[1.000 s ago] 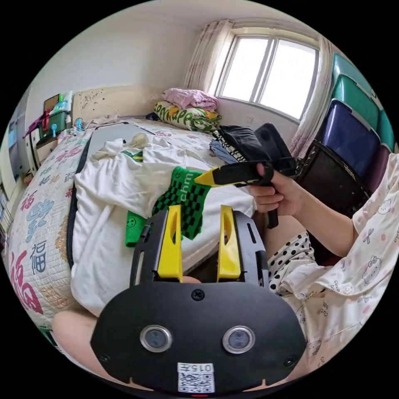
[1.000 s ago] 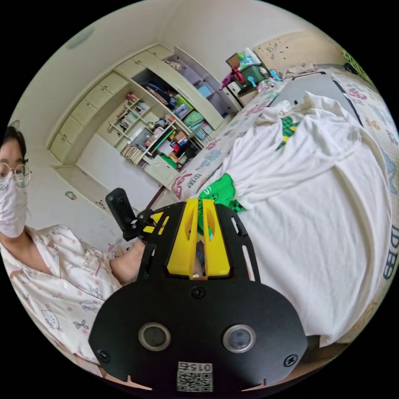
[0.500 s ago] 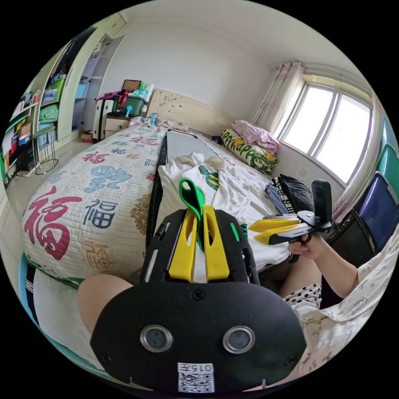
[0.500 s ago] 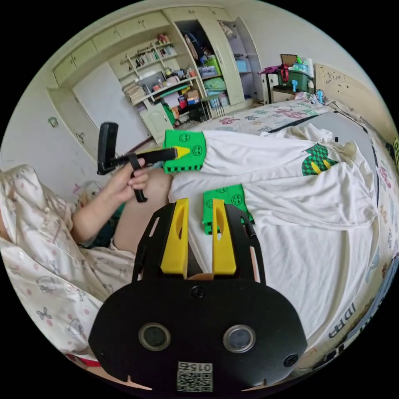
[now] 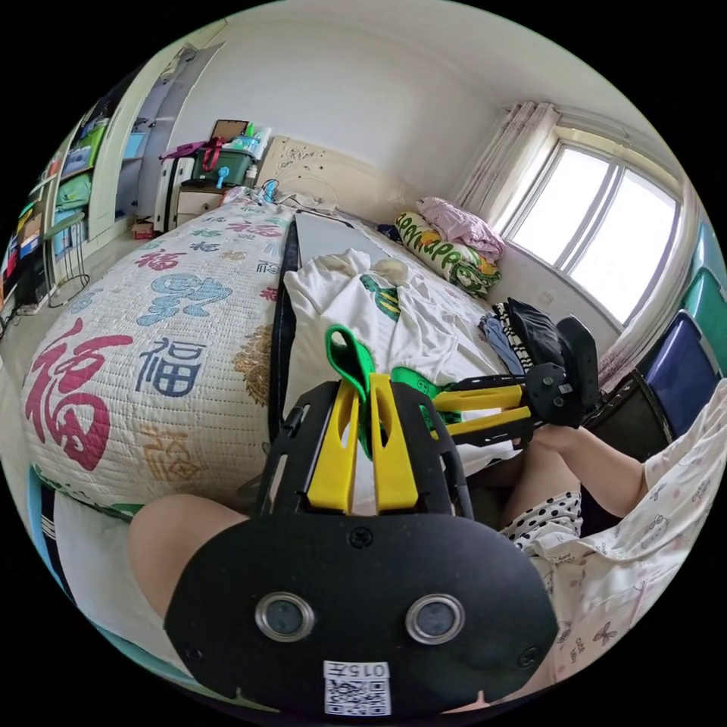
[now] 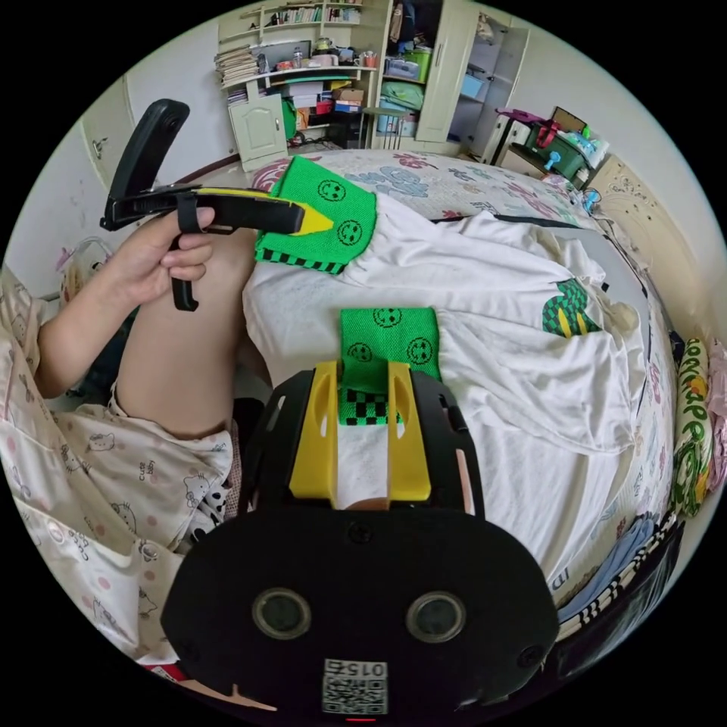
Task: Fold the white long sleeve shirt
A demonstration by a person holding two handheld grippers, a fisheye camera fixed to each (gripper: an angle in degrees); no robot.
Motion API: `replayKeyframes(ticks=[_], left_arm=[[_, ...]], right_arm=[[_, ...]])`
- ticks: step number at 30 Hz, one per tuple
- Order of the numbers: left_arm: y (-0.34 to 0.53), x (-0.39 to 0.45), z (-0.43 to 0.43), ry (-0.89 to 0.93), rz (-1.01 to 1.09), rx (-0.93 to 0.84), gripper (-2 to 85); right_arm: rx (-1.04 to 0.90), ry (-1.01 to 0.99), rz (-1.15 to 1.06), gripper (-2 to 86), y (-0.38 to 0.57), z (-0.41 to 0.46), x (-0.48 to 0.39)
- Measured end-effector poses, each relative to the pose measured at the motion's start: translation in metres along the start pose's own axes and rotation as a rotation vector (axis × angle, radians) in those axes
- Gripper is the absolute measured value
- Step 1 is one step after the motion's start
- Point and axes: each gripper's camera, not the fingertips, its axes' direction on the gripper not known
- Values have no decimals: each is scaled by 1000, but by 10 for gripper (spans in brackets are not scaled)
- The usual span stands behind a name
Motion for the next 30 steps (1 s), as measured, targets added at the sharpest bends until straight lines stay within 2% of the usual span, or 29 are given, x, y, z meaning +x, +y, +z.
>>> replayKeyframes(ticks=[6, 9, 14, 16, 19, 23, 26, 30], left_arm=[[7, -20, 48, 63, 17, -80, 0], [9, -23, 70, 54, 22, -122, 0], [10, -38, 100, 36, 13, -148, 0], [9, -42, 109, 49, 3, -156, -1], [5, -44, 129, 57, 9, -173, -1], [-2, -46, 158, 138, 1, -159, -2], [-6, -52, 176, 172, -14, -159, -2], [-11, -61, 183, 197, -12, -147, -3]], right_arm=[[16, -10, 30, 90, -7, -13, 29], [45, -66, 105, 57, -11, -29, 60], [155, -329, 421, 15, 10, -56, 156], [272, -509, 580, 11, 32, -68, 205], [394, -677, 711, 12, 50, -77, 248], [415, -707, 703, 25, 39, -84, 261], [412, -738, 603, 71, 17, -88, 254], [321, -502, 456, 116, -24, -98, 222]])
